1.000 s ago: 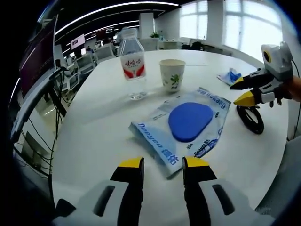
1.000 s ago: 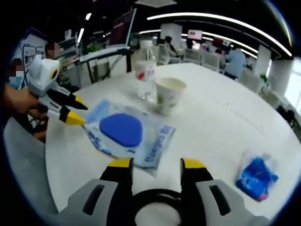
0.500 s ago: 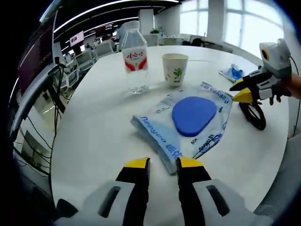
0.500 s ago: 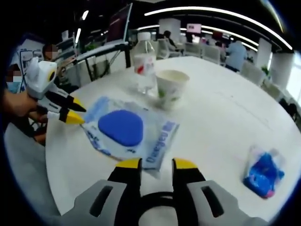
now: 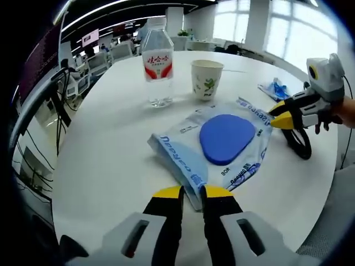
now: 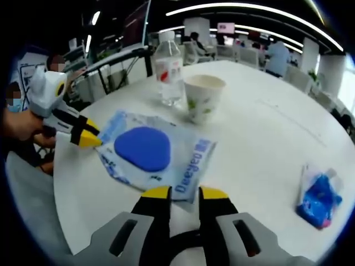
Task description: Arrange the tabletop items into an orderly group along one side of the table until the central work area is clear of visible clutter.
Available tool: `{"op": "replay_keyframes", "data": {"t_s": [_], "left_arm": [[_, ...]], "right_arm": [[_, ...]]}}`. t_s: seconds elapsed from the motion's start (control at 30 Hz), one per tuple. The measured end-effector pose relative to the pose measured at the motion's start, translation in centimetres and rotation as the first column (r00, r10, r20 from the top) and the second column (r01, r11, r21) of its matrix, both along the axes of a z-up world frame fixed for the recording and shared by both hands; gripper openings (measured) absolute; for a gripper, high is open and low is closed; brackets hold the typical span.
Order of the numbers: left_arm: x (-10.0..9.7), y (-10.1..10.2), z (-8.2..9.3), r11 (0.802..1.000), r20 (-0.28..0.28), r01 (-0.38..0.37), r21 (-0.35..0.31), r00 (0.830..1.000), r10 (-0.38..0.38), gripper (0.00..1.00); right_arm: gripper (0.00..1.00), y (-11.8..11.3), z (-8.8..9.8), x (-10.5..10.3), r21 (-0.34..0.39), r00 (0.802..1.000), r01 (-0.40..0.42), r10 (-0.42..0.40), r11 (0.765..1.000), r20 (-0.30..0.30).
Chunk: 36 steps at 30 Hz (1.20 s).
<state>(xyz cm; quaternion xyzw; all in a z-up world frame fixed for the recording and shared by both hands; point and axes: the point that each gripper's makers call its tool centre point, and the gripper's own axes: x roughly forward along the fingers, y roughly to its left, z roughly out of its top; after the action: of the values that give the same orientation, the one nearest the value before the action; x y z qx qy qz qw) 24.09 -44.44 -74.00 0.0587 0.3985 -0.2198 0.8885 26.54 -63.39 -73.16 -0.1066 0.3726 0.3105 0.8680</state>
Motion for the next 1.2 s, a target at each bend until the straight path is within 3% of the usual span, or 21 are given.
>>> {"op": "replay_keyframes", "data": {"t_s": [0.27,0.4,0.53,1.2], "left_arm": [[-0.1,-0.3,-0.1,1.000,-0.014,0.000,-0.022,1.000,0.000,0.05],[0.0,-0.3,0.2,0.997,-0.035,-0.034,-0.069,0.999,0.031,0.01],[0.0,-0.5,0.5,0.999,-0.018,-0.010,-0.050,1.000,0.009,0.00],[-0.2,-1.6,2.3,0.997,0.013,-0.002,-0.074,1.000,0.003,0.00]], "right_arm": [[0.05,-0.3,-0.3,0.0,0.001,1.000,0.010,-0.010,1.000,-0.024],[0.00,-0.3,-0.2,0.0,0.009,1.000,0.010,-0.009,1.000,-0.026],[0.00,-0.1,0.0,-0.1,0.000,1.000,-0.012,0.012,1.000,-0.010],[0.00,-1.0,2.3,-0.5,0.025,1.000,0.003,-0.004,1.000,0.018]]}}
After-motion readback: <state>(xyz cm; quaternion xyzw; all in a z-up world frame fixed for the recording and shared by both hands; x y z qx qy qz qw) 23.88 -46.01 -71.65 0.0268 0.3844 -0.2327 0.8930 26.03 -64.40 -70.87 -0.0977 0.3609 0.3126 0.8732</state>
